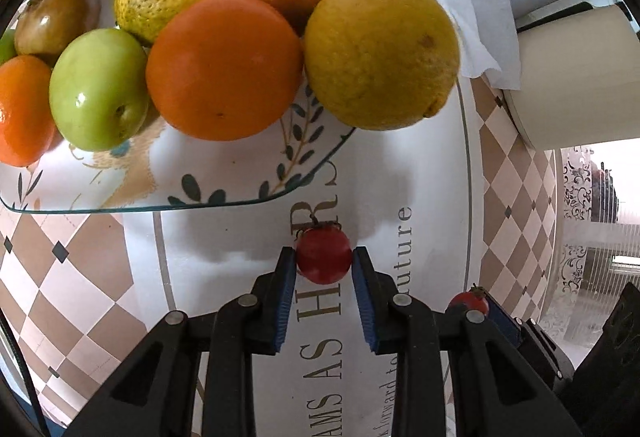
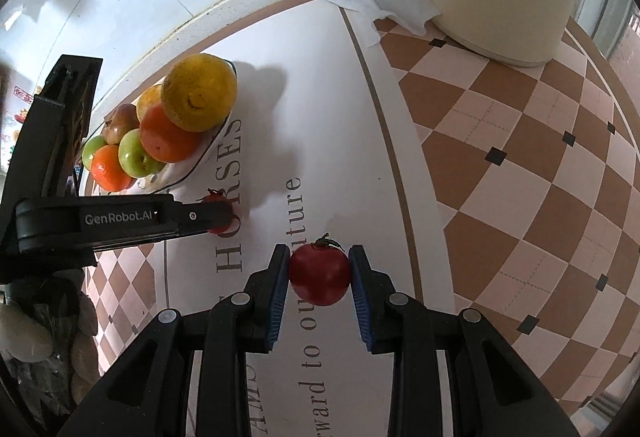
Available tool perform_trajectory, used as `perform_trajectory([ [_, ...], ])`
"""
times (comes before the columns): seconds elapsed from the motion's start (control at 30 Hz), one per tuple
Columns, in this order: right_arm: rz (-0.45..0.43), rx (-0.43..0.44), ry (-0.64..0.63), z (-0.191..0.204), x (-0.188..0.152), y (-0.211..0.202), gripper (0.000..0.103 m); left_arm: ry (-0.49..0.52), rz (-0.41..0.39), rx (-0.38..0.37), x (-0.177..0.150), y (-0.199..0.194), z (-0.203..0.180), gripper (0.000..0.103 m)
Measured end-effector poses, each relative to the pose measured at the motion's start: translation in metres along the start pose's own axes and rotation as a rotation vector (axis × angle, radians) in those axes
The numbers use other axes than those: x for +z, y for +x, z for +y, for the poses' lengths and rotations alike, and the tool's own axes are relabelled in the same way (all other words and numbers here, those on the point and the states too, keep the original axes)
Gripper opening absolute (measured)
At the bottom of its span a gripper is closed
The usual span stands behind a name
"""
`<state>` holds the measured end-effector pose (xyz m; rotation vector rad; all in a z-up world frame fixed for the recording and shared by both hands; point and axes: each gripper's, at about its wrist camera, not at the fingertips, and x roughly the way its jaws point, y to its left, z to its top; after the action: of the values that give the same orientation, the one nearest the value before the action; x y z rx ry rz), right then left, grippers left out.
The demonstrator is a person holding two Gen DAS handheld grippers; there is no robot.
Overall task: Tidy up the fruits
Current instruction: 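Carry both cherry tomatoes onto the plate and open both grippers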
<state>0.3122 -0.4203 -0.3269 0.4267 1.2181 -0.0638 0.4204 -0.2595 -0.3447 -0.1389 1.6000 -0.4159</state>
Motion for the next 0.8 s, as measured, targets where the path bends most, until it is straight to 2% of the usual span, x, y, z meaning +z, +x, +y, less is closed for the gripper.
perform_trajectory([
  [0.17, -0.015, 0.020, -0.002, 0.004, 0.002, -0.006, 0.033, -0.013, -0.036, -0.030, -0.004, -0.021, 0.006, 0.026],
  [0.3, -0.025, 0.064, -0.018, 0.018, 0.009, -0.007, 0.033, -0.049, -0.098, -0.073, -0.009, -0.061, 0.026, 0.026],
  [0.53, -0.018, 0.183, -0.110, 0.078, 0.027, 0.009, 0.033, -0.187, -0.189, -0.135, -0.011, -0.113, 0.079, 0.026],
  [0.67, -0.014, 0.226, -0.198, 0.119, 0.039, 0.025, 0.032, -0.258, -0.203, -0.140, -0.007, -0.119, 0.107, 0.026],
  [0.8, -0.007, 0.230, -0.272, 0.152, 0.047, 0.041, 0.032, -0.297, -0.198, -0.138, -0.003, -0.114, 0.124, 0.026],
])
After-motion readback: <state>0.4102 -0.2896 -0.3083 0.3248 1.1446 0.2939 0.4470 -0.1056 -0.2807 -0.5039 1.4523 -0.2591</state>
